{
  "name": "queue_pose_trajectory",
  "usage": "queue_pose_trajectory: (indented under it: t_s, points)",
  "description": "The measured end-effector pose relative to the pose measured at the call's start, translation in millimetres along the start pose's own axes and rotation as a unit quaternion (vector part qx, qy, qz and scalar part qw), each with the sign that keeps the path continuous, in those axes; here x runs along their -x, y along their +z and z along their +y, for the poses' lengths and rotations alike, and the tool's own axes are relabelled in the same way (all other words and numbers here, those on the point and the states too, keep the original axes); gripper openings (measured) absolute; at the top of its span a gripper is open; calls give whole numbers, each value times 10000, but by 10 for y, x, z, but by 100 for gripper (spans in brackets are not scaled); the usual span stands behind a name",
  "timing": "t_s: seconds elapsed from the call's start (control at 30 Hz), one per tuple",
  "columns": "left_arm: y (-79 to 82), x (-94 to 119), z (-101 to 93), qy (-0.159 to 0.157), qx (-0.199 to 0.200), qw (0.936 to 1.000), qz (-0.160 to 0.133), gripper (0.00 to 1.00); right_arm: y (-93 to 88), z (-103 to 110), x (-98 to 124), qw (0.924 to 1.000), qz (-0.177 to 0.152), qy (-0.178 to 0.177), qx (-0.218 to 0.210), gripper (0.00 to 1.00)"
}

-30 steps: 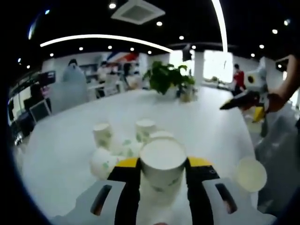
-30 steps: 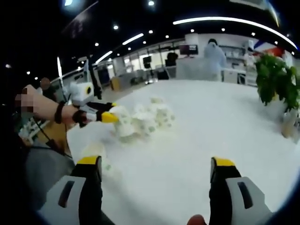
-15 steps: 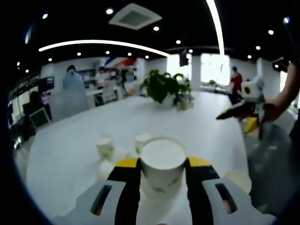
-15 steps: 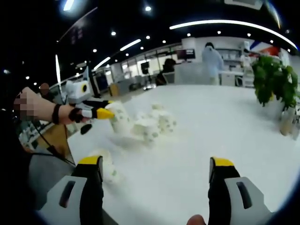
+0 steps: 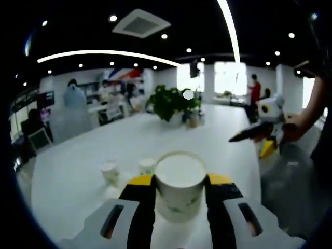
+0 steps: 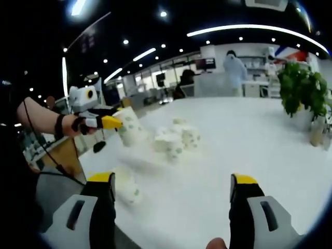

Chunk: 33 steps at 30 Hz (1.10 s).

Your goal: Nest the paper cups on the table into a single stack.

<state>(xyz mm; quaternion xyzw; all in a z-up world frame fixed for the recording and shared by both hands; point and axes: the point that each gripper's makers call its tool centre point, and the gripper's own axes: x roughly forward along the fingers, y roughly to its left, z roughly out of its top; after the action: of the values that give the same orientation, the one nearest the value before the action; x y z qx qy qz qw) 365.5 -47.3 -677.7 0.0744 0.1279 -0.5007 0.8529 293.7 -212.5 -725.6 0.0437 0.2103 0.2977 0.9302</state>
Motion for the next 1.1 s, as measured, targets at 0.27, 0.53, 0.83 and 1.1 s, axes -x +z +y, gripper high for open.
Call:
queue_pose_trajectory:
  t_s: [0.27, 0.53, 0.83, 1.1]
  points:
    - [86, 76, -151, -125, -59, 9999, -50, 36, -2, 89, 24, 10000, -58, 48, -37, 88]
    - [171, 136, -217, -177, -43, 9997, -156, 36, 58, 181, 34, 9997, -163, 154, -56, 85]
    - [239, 119, -309, -283, -52, 9993, -222, 36, 100, 297, -20, 9992, -203, 327, -96, 82]
    - [223, 81, -429, -387, -12, 9991, -193, 36, 122, 425, -101, 9978, -219, 604, -170, 77]
